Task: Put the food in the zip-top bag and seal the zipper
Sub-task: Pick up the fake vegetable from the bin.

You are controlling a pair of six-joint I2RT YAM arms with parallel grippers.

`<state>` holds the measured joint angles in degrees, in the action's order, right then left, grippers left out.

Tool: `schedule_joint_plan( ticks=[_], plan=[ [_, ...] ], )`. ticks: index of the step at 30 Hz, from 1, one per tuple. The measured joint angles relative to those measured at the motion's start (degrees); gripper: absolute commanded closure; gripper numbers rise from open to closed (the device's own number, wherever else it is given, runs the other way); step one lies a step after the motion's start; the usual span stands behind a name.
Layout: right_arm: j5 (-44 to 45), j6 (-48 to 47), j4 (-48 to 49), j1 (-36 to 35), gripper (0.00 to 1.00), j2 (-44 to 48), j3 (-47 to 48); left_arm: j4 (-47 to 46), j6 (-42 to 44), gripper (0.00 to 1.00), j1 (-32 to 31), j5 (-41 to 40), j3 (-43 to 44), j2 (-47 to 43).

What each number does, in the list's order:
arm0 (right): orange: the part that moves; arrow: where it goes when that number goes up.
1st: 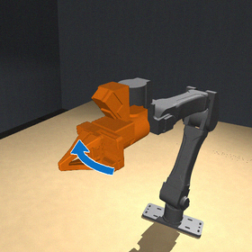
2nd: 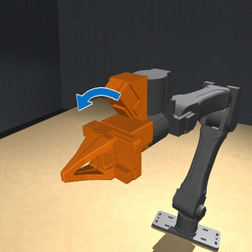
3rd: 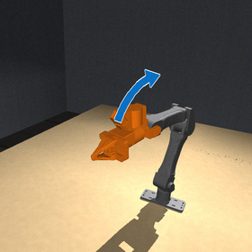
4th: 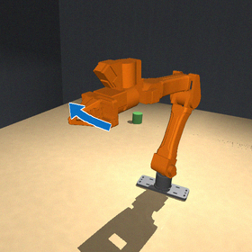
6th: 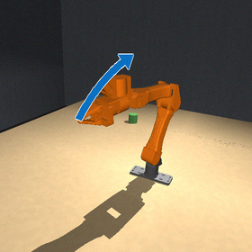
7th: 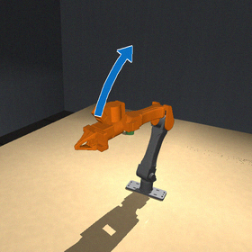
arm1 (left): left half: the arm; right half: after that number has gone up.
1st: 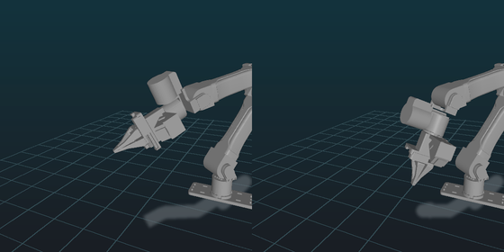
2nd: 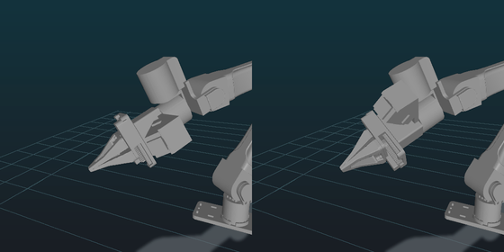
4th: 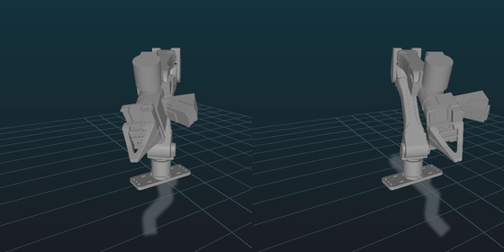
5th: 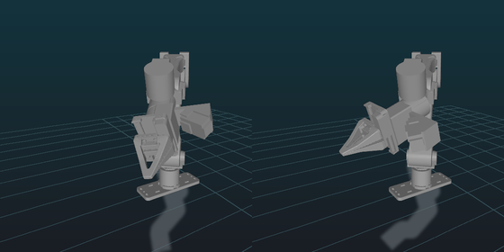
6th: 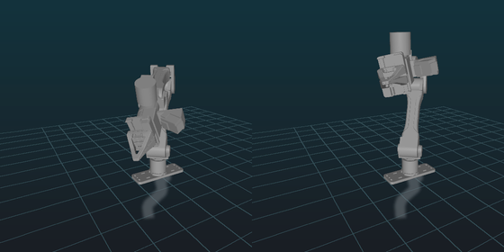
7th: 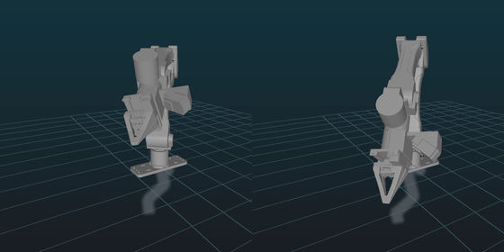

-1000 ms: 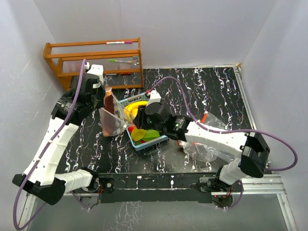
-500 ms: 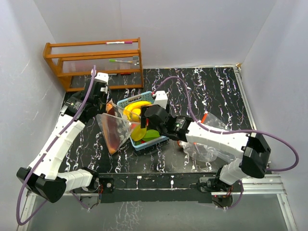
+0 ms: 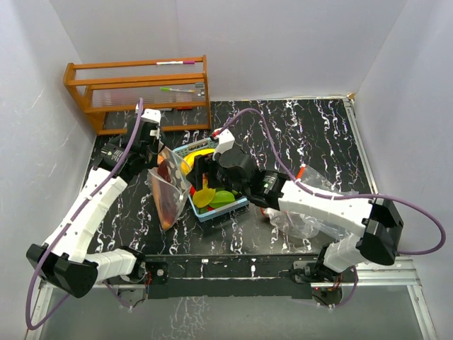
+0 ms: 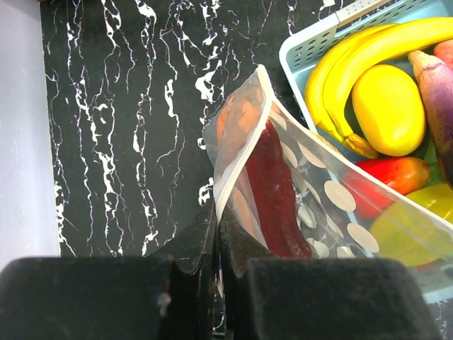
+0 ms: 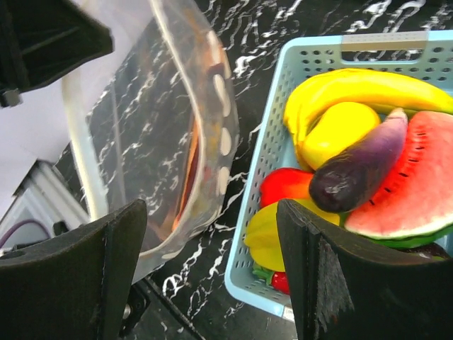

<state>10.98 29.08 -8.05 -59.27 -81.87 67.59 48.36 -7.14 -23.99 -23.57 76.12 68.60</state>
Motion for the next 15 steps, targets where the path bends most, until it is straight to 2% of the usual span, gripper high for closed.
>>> schedule_joint_plan(
  ticks=[9,15],
  plan=[
    [14.45,4.9,-5.18,2.25,0.27,-0.52,2.01,1.6,0.11,1.0,0.11,-5.11,1.68,0.11],
    [15.85,5.9,-7.89,7.61,0.27,1.05,1.92,1.49,0.28,1.0,0.26,-6.47,1.68,0.09]
  ],
)
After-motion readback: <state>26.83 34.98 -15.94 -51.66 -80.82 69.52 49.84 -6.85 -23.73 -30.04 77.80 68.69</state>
